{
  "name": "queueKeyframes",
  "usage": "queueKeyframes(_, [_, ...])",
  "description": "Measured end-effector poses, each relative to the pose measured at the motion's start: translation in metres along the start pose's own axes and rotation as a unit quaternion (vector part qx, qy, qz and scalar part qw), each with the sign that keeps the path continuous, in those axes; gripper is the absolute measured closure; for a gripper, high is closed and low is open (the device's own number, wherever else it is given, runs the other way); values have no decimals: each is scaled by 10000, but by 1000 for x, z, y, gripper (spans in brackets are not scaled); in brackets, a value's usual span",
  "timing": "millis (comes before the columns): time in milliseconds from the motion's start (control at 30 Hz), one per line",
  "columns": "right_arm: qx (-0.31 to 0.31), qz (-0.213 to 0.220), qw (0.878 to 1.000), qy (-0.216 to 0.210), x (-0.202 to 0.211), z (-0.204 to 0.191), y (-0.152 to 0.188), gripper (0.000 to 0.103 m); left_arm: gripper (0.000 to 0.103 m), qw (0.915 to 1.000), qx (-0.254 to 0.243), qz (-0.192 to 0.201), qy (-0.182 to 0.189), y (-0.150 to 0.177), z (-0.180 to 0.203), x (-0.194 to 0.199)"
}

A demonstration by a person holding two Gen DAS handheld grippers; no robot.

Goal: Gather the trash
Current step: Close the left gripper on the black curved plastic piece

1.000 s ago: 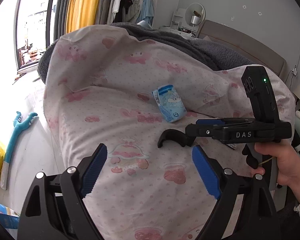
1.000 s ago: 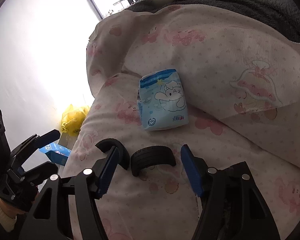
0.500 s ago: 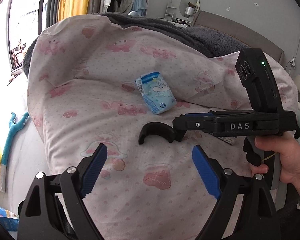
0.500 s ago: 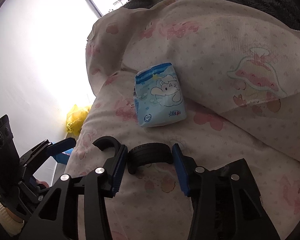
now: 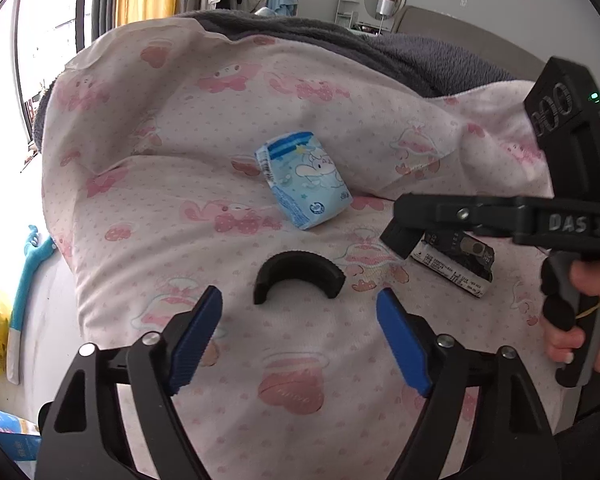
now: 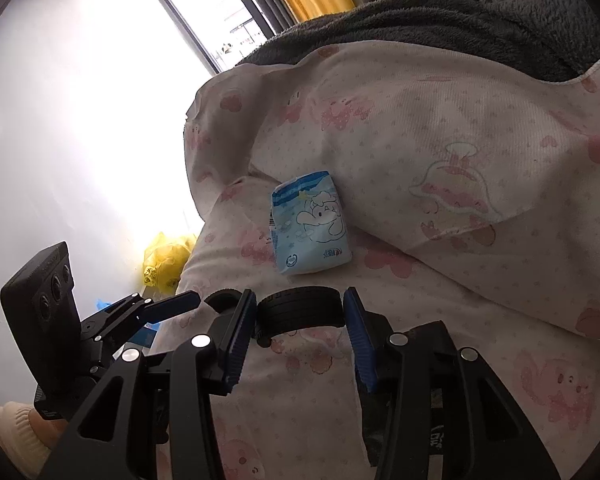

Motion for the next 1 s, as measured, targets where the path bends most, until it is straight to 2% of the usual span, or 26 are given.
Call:
queueKeyframes(200, [16,200,9998,73,18,5,3,57,27,9992,-7,-153,-362,-1,4,-14])
queueKeyframes(400, [35,247,9996,141,25,9,8,57,31,9991,328,-170,-225,-7,-1,-16])
queueKeyframes(500, [95,220,9996,180,25,8,10,57,37,9987,394,-191,-254,-10,-2,-19])
queueKeyframes(567, [133,189,9995,202,24,6,12,57,52,9987,398,-258,-211,-10,-2,-23])
queueKeyframes(700, [196,148,9994,236,24,3,13,57,53,9987,428,-279,-40,-11,-4,-23])
queueKeyframes(1000, [354,149,9989,274,18,-18,5,57,54,9990,414,-182,-52,-4,-16,-9])
Point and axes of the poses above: each gripper's, at about its wrist camera, not at the fingertips, and x roughly against the way its jaws point, z to its right, y to its underside, the point moved 7 cm from there along -x, roughly the way its jaws point, and after that the axes turned 13 degrees about -z, right-handed, at the moved point
